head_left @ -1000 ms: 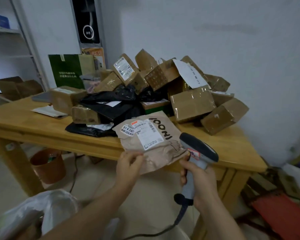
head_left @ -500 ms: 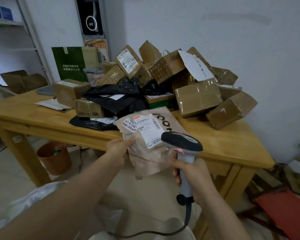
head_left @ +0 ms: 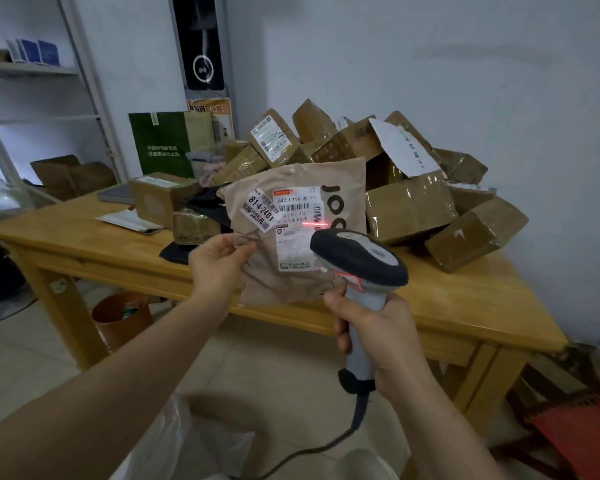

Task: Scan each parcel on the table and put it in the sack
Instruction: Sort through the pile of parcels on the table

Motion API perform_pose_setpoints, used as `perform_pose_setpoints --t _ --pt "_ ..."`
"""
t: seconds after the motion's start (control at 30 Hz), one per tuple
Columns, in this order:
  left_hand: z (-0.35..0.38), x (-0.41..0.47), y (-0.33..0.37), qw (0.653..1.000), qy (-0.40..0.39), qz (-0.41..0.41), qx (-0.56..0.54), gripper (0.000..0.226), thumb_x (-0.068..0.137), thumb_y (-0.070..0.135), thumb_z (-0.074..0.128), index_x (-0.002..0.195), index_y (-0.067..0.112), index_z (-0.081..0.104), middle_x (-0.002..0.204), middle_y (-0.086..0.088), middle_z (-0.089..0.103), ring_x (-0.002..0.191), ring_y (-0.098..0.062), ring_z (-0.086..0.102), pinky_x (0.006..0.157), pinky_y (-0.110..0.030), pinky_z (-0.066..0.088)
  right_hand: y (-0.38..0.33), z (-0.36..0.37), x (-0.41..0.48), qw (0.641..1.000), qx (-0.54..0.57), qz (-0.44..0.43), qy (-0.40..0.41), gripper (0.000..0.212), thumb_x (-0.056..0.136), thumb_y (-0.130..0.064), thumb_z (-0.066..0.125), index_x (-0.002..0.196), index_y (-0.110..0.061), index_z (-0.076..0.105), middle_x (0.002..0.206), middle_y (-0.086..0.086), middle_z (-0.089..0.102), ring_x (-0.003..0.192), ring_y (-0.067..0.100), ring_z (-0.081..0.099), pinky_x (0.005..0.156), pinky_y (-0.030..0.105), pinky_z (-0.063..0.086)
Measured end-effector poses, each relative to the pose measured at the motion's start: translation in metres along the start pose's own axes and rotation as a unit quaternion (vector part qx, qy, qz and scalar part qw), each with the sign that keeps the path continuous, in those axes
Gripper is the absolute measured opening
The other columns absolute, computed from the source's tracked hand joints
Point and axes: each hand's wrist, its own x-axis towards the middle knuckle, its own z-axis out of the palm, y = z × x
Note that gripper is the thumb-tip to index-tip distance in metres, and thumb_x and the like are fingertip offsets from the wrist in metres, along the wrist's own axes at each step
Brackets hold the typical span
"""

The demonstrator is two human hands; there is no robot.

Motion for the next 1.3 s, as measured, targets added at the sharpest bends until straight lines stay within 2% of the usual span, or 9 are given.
perform_pose_setpoints --t 0.17,0.23,0.33,0.43,0.9,1.13,1.23,1.3 --pt "-0.006 0.006 0.01 1.0 0.001 0.021 0.01 0.016 0.085 0.001 0.068 0.078 0.014 0.065 0.083 -0.006 0.069 0.084 -0.019 0.067 0.087 -0.038 0.055 -0.004 0.004 -0.002 0.996 -0.07 -0.052 0.005 0.018 0.083 -0.015 0.07 0.079 0.001 0.062 0.052 0.006 0.055 0.041 0.013 0.049 0.043 0.022 0.045" --pt "-0.007 0.007 0.011 1.0 0.001 0.021 0.013 0.017 0.086 0.002 0.068 0.078 0.016 0.065 0.085 -0.005 0.07 0.088 -0.02 0.068 0.09 -0.041 0.054 -0.005 0.006 -0.004 0.995 -0.078 -0.065 0.008 0.021 0.083 -0.014 0.07 0.078 0.004 0.061 0.05 0.005 0.054 0.04 0.012 0.048 0.043 0.022 0.045" --pt "-0.01 0.008 0.011 1.0 0.007 0.016 0.019 0.016 0.086 0.004 0.069 0.079 0.018 0.065 0.089 -0.007 0.072 0.094 -0.024 0.069 0.091 -0.044 0.054 -0.008 0.009 -0.004 0.994 -0.082 -0.075 0.009 0.019 0.082 -0.014 0.071 0.075 0.001 0.061 0.049 0.004 0.054 0.039 0.011 0.048 0.043 0.022 0.044" --pt "-0.012 0.008 0.011 1.0 0.014 0.018 0.019 0.017 0.086 0.004 0.069 0.078 0.019 0.065 0.088 -0.006 0.071 0.094 -0.024 0.069 0.092 -0.046 0.054 -0.009 0.01 -0.004 0.994 -0.082 -0.078 0.004 0.02 0.082 -0.014 0.071 0.08 0.003 0.061 0.05 0.004 0.054 0.04 0.011 0.049 0.044 0.022 0.045" --pt "-0.021 0.008 0.01 0.999 0.034 0.019 0.015 0.015 0.086 0.004 0.068 0.081 0.018 0.065 0.086 -0.001 0.07 0.088 -0.016 0.068 0.088 -0.036 0.055 -0.009 0.018 -0.004 0.994 -0.082 -0.078 -0.013 0.014 0.082 -0.015 0.071 0.075 -0.006 0.062 0.053 0.005 0.056 0.04 0.01 0.05 0.044 0.021 0.046" --pt "-0.026 0.009 0.01 0.999 0.043 0.023 0.018 0.014 0.087 0.006 0.068 0.085 0.019 0.065 0.092 -0.002 0.071 0.094 -0.015 0.068 0.087 -0.033 0.055 -0.01 0.023 -0.004 0.993 -0.079 -0.09 -0.021 0.017 0.082 -0.016 0.071 0.077 -0.003 0.062 0.053 0.003 0.056 0.042 0.011 0.051 0.046 0.022 0.046" --pt "-0.039 0.01 0.009 0.997 0.071 0.008 -0.011 0.008 0.086 0.005 0.069 0.086 0.013 0.065 0.092 -0.004 0.071 0.09 -0.016 0.069 0.082 -0.031 0.056 -0.009 0.029 -0.004 0.994 -0.068 -0.083 -0.037 0.018 0.082 -0.018 0.072 0.081 -0.003 0.062 0.054 0.003 0.058 0.044 0.014 0.051 0.046 0.024 0.046" --pt "-0.063 0.012 0.007 0.993 0.117 0.004 -0.024 0.007 0.087 0.005 0.068 0.084 0.01 0.065 0.087 -0.004 0.07 0.083 -0.016 0.068 0.077 -0.031 0.058 -0.008 0.036 -0.003 0.995 -0.056 -0.068 -0.053 0.015 0.082 -0.017 0.072 0.08 -0.005 0.062 0.053 0.002 0.057 0.043 0.015 0.05 0.044 0.024 0.045"
